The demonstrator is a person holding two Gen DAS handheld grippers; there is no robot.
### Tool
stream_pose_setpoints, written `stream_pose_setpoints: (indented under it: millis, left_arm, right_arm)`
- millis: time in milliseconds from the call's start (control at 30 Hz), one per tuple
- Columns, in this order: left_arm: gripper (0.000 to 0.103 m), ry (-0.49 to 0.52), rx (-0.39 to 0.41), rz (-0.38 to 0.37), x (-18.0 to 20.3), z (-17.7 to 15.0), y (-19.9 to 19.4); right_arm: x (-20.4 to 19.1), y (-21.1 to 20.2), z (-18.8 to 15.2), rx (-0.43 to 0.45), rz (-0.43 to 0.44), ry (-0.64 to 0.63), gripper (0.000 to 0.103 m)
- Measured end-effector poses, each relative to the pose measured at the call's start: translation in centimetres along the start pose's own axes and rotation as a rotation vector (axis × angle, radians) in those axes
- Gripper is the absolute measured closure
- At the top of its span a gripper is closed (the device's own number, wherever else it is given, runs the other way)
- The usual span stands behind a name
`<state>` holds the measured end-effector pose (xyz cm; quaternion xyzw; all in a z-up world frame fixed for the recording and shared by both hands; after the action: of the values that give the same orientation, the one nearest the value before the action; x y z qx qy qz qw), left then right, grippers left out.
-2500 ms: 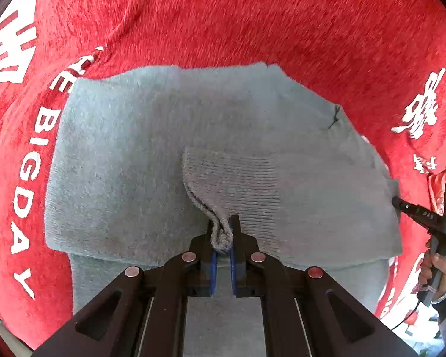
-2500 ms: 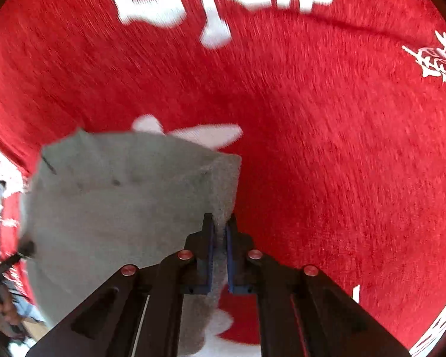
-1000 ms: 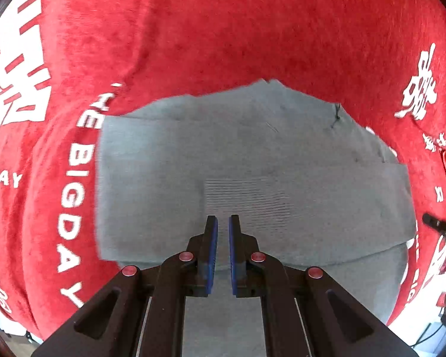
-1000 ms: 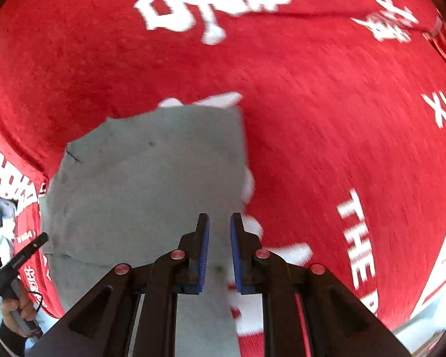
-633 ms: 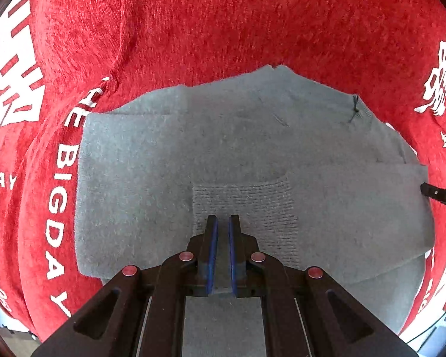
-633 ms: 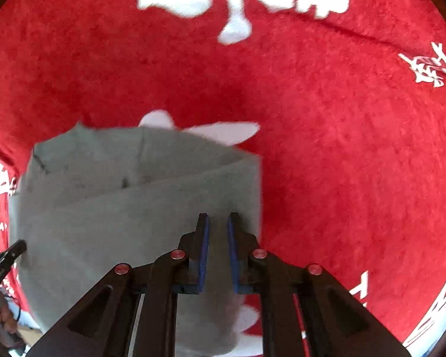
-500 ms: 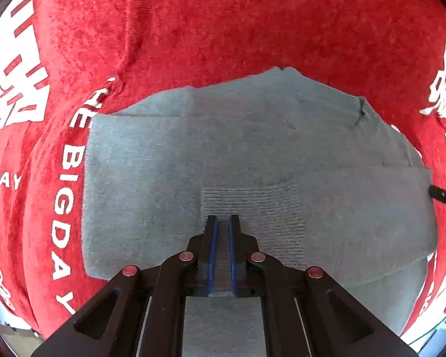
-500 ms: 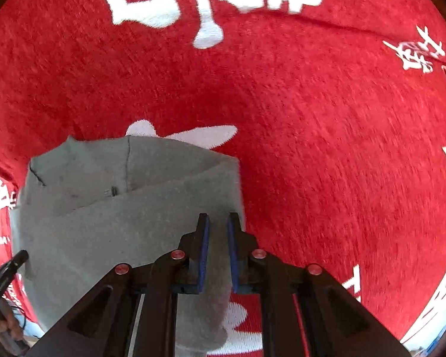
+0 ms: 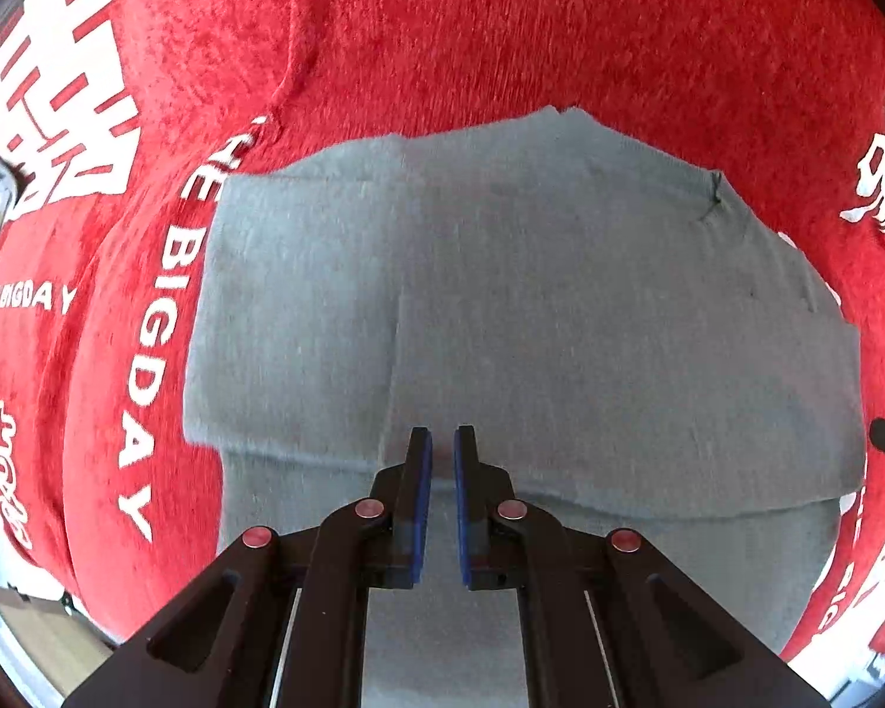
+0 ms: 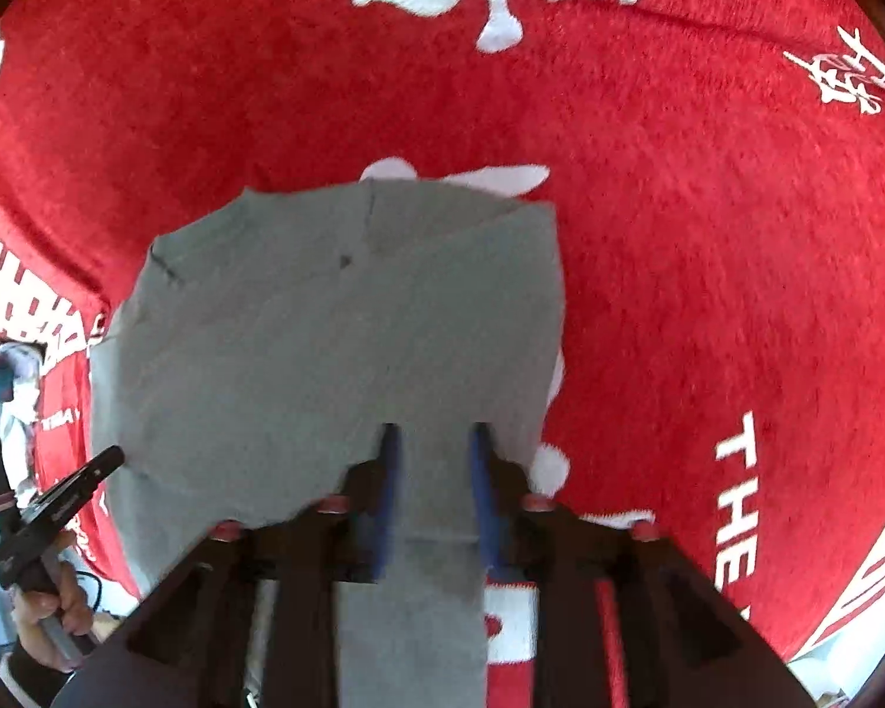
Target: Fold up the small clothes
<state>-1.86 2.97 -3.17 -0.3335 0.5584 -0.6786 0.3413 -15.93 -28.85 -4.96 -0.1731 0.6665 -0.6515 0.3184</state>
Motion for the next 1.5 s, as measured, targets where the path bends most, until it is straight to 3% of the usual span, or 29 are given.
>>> stream_pose_setpoints:
  millis: [33, 67, 133, 233, 300, 367, 400, 500, 567, 933, 1067, 1200, 1500]
  left_arm:
    - [0.022, -0.012, -0.005, 0.011, 0.0, -0.3, 0.0]
    - [0.0, -0.027, -0.001, 0.037, -0.1, -0.9, -0.3]
    - [0.0, -0.027, 0.03, 0.072, 0.1, -1.5, -1.0]
    - [0.0, -0.03, 0.026, 0.066, 0.6, -2.2, -1.3]
    - [0.0, -0.033, 0.025, 0.068, 0.8, -2.4, -1.6]
    - [0.0, -0.043, 0.022, 0.07, 0.8, -2.4, -1.8]
    - [0.0, -0.05, 0.02, 0.068, 0.8, -2.6, -1.8]
    - [0.0, -0.067, 0.016, 0.07, 0.3, -2.3, -1.8]
    - [0.0, -0.069, 0.016, 0.072, 0.6, -2.5, -2.1]
    - [0.0, -0.089, 0.011, 0.071, 0.8, -4.4, -2.8]
    - [0.0, -0.095, 0.009, 0.08, 0.8, -5.4, -2.8]
    - [0.0, -0.088, 0.004, 0.143, 0.4, -6.2, -2.9]
    - [0.0, -0.021, -0.019, 0.037, -0.2, -8.4, -2.4]
  right_arm:
    - [-0.1, 0.0, -0.5, -0.001, -0.001, -0.008, 0.058]
    - [-0.1, -0.1, -0.8, -0.005, 0.0, -0.011, 0.058]
    - [-0.3, 0.1, -1.1, -0.017, 0.011, -0.01, 0.058]
    - [-0.5, 0.1, -1.7, -0.026, 0.016, -0.023, 0.056]
    - [-0.9, -0.1, -2.2, -0.026, 0.025, -0.032, 0.049]
    - [-1.8, -0.4, -2.5, -0.016, 0.044, -0.053, 0.028]
    - [-2.1, -0.7, -2.6, -0.012, 0.049, -0.066, 0.023]
    - [-3.3, -1.1, -3.1, 0.005, 0.056, -0.105, 0.021]
    - [-3.7, -1.3, -3.4, 0.011, 0.078, -0.112, 0.014]
    - [-4.8, -1.2, -4.8, -0.016, 0.212, -0.152, 0.013]
    - [-4.4, -0.6, -5.5, -0.062, 0.214, -0.132, 0.013]
    - [-4.0, -0.3, -6.5, -0.11, 0.193, -0.119, 0.013]
    - [-3.4, 0.3, -9.4, -0.105, 0.184, -0.035, 0.013]
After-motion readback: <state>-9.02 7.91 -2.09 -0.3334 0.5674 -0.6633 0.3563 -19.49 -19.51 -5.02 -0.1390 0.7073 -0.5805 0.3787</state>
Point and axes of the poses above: each gripper's, at about its wrist camera, not at the fingertips, and y roughly the way its jaws point, x to its right, z to its top, the point moved 1 cm from there along y, roughly the way its jaws point, and after that the axes turned 3 degrees about -z, right-handed, at the moved point
